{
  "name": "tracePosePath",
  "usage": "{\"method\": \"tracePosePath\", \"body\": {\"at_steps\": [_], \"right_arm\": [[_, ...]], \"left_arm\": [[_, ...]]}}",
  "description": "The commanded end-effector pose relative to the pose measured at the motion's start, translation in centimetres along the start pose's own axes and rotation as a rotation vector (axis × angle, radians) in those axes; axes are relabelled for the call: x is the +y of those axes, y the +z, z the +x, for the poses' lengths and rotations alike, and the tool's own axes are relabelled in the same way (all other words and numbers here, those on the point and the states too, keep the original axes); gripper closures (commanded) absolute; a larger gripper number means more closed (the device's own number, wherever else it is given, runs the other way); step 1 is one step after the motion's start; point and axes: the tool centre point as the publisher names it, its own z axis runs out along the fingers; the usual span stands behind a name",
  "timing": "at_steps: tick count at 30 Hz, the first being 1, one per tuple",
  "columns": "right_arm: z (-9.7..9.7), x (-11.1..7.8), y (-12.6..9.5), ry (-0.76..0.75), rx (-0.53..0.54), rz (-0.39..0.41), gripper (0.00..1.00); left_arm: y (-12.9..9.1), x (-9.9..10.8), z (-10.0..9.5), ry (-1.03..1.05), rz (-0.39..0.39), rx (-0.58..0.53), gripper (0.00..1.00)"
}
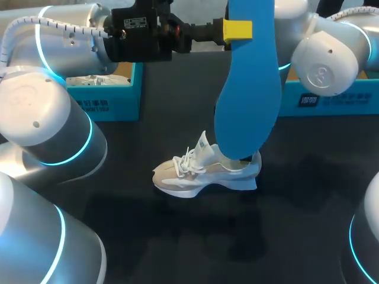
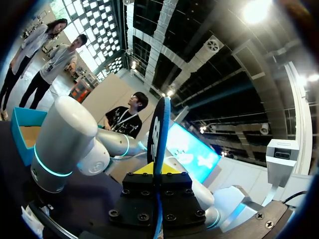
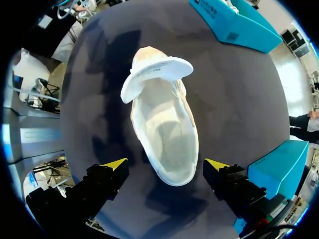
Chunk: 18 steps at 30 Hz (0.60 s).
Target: Take the shoe out of the shoebox, open the shoe tongue, remove and reinsert the insole, then place the shoe into the shoebox
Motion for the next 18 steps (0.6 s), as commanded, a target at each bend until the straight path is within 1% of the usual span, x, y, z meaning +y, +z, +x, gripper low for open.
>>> {"method": "tracePosePath", "body": {"at_steps": [1, 5, 12, 13, 18], "right_arm": [[0.0, 0.0, 0.1, 0.001, -0.002, 0.001, 0.0], [0.0, 0.0, 0.1, 0.001, -0.002, 0.001, 0.0], [-1.5, 1.9, 0.3, -0.011, -0.009, 0.023, 0.0], [-1.7, 2.2, 0.4, -0.015, -0.015, 0.015, 0.0], [-2.8, 3.3, 1.5, -0.034, -0.021, 0.021, 0.0]], "left_arm": [[0.0, 0.1, 0.0, 0.001, 0.004, 0.002, 1.0], [0.0, 0.1, 0.0, 0.001, 0.004, 0.002, 1.0], [0.0, 0.1, 0.0, 0.001, 0.004, 0.002, 1.0], [0.0, 0.1, 0.0, 0.001, 0.004, 0.002, 1.0], [0.0, 0.1, 0.0, 0.001, 0.004, 0.002, 1.0]]}}
